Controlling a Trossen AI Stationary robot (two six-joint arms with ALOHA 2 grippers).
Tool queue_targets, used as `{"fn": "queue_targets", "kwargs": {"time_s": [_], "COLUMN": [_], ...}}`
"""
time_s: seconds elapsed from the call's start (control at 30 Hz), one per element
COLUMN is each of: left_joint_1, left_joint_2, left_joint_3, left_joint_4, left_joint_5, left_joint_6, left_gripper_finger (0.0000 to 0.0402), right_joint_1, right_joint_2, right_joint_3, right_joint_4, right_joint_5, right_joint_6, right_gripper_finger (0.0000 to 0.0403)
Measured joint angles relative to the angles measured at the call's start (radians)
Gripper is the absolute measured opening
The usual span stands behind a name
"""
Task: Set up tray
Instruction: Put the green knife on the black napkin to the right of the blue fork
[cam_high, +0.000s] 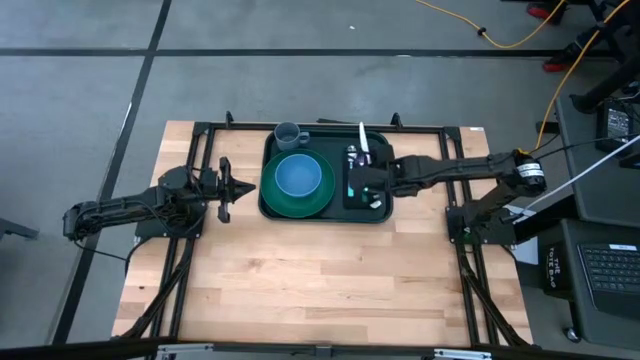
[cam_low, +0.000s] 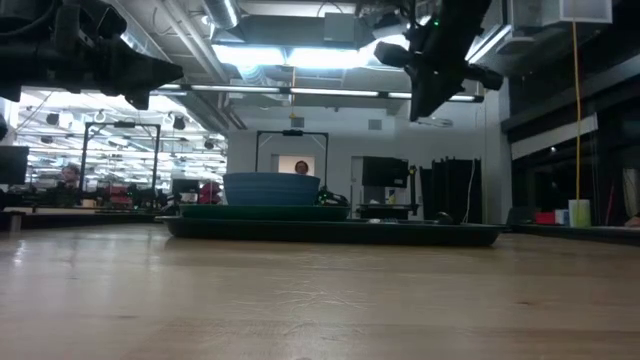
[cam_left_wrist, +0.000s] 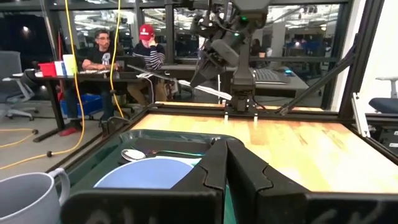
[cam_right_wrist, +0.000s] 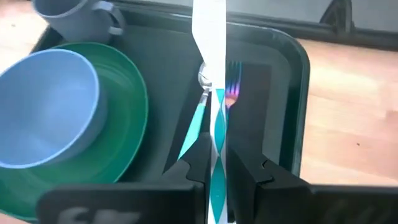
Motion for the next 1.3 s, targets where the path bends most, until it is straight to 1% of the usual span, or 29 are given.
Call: {"fn": "queue_targets", "kwargs": {"time_s": [0.27,0.5,0.6,0.67,1.0,1.2,1.3], "left_joint_1": [0.000,0.000,0.000,0.000,0.000,0.000,0.000], "left_joint_2": [0.000,0.000,0.000,0.000,0.000,0.000,0.000], "left_joint_3": [0.000,0.000,0.000,0.000,0.000,0.000,0.000], "left_joint_4": [-0.010,-0.046,-0.046,-0.046,-0.049,-0.060,-0.068], "left_joint_5": [0.000,0.000,0.000,0.000,0.008,0.012,0.012], "left_joint_6": [0.000,0.000,0.000,0.000,-0.001,-0.001,-0.001], "left_gripper_finger": [0.0003,0.0005,0.0005,0.0003,0.0005,0.0002,0.0005], "right_joint_1": [-0.058,-0.132,-0.172,-0.197,-0.295,-0.313,-0.317], "right_joint_2": [0.027,0.120,0.153,0.171,0.253,0.268,0.277], "right_joint_3": [0.000,-0.001,-0.001,-0.001,-0.002,-0.002,-0.002], "right_joint_4": [-0.001,0.000,0.000,0.000,0.035,0.073,0.057], "right_joint_5": [-0.021,-0.110,-0.174,-0.214,-0.345,-0.356,-0.383], "right_joint_6": [0.002,-0.009,-0.011,-0.020,-0.035,-0.033,-0.026], "right_gripper_finger": [0.0035,0.0038,0.0037,0.0039,0.0044,0.0045,0.0045]}}
